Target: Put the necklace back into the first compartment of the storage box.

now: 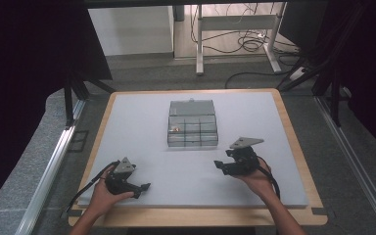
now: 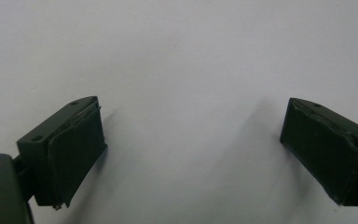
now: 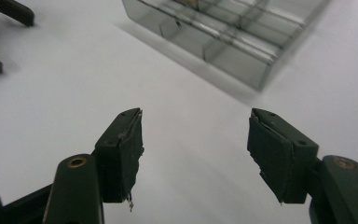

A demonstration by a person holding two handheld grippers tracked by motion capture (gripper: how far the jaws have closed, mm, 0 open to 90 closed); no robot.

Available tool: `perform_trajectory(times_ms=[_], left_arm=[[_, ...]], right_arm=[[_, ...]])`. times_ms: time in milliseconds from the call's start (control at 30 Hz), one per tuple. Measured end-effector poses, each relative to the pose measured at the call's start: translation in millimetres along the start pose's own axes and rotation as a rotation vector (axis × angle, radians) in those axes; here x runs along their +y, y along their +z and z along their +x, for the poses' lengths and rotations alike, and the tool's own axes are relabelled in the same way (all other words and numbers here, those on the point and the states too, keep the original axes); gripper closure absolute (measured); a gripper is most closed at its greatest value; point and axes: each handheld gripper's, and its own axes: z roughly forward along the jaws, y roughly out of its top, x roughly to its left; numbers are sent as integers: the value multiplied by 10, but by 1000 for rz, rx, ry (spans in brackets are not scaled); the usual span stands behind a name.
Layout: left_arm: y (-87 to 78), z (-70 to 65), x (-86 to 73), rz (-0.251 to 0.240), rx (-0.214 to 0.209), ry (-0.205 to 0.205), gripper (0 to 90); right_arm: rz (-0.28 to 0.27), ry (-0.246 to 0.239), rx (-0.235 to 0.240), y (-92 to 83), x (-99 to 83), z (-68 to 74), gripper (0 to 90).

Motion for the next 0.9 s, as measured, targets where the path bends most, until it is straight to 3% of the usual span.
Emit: perform_trajectory(times_ms=[100, 133, 367, 567, 900], left_arm=[[0, -1, 0, 0, 0, 0, 60], [0, -1, 0, 0, 0, 0, 61], [2, 1, 2, 0, -1, 0, 59], [1, 0, 2, 1, 0, 0, 59], [2, 0, 4, 2, 0, 1, 59]], right_arm=[[6, 20, -17, -52, -134, -94, 345], [1, 64, -4, -85, -215, -159, 345], [13, 94, -22, -80, -330, -256, 345], [46, 79, -52, -37, -388, -279, 345], [44, 83, -75, -54, -399, -314, 331]])
